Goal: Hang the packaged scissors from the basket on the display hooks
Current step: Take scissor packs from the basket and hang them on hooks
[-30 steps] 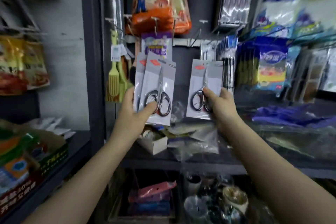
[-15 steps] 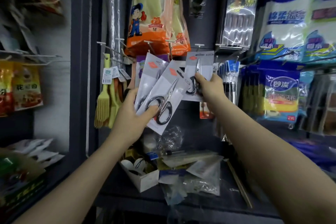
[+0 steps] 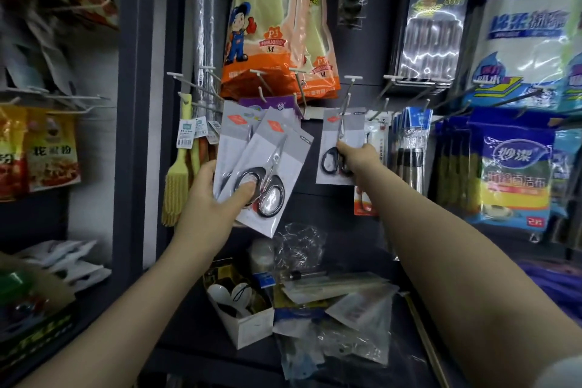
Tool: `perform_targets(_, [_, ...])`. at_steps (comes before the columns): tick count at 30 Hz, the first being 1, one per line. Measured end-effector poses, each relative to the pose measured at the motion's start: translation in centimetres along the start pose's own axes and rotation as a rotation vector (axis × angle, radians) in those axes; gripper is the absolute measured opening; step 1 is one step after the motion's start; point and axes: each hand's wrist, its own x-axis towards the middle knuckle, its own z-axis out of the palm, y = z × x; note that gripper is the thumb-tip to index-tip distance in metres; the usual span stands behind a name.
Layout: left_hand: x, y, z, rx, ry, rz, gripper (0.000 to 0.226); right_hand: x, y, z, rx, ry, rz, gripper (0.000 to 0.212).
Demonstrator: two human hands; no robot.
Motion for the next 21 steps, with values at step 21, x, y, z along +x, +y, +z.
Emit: perform_targets(21, [-3.8,-2.9,3.4,-0.06,-0.074,-0.007,0.034,-11.3,3.5,-3.1,0.468,-0.168,-0.152,0.033])
